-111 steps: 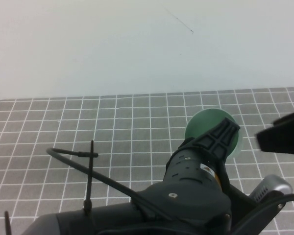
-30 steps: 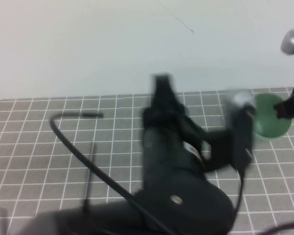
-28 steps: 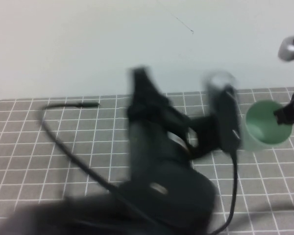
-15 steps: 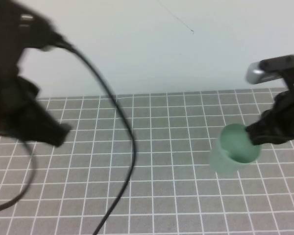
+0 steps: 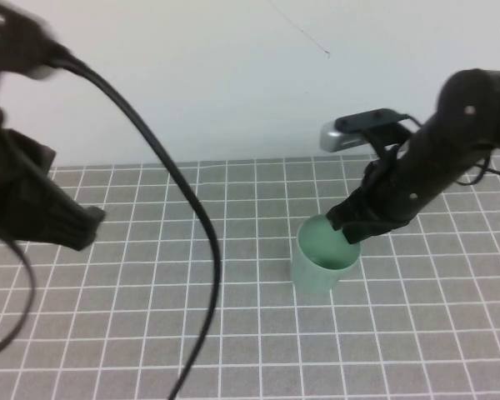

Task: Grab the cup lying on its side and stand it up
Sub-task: Stand the fallen cup upright

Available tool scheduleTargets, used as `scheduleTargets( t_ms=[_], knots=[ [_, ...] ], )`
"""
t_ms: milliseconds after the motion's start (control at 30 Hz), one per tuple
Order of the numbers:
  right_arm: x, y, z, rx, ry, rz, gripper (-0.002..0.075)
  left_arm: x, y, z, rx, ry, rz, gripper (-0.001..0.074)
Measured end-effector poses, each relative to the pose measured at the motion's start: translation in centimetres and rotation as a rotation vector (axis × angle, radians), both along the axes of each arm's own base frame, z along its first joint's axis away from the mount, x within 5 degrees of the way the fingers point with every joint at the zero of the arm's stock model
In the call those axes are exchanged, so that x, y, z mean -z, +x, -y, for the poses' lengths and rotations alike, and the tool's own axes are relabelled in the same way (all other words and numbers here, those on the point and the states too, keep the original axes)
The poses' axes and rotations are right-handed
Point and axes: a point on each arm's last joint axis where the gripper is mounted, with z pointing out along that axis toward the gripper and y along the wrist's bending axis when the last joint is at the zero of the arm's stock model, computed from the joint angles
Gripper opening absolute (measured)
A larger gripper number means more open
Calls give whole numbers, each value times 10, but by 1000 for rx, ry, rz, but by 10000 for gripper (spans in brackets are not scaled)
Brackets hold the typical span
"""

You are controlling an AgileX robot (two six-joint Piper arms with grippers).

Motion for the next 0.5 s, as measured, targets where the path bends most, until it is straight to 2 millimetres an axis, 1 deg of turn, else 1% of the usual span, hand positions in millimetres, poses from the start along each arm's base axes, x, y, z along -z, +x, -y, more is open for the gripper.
scheduleTargets(
  t_ms=[100, 233, 333, 500],
  knots=[
    [5, 11, -2, -6, -44, -23, 2, -5, -6, -5, 14, -60, 7, 1],
    [7, 21, -4, -19, -76, -19, 2, -4, -8, -9, 1, -51, -3, 1],
    [6, 24, -6, -19, -72, -9, 2, -3, -9, -10, -9, -38, -16, 1],
    [6, 23, -4, -25, -88, -14, 2, -4, -9, -8, 4, -68, -15, 1]
  ],
)
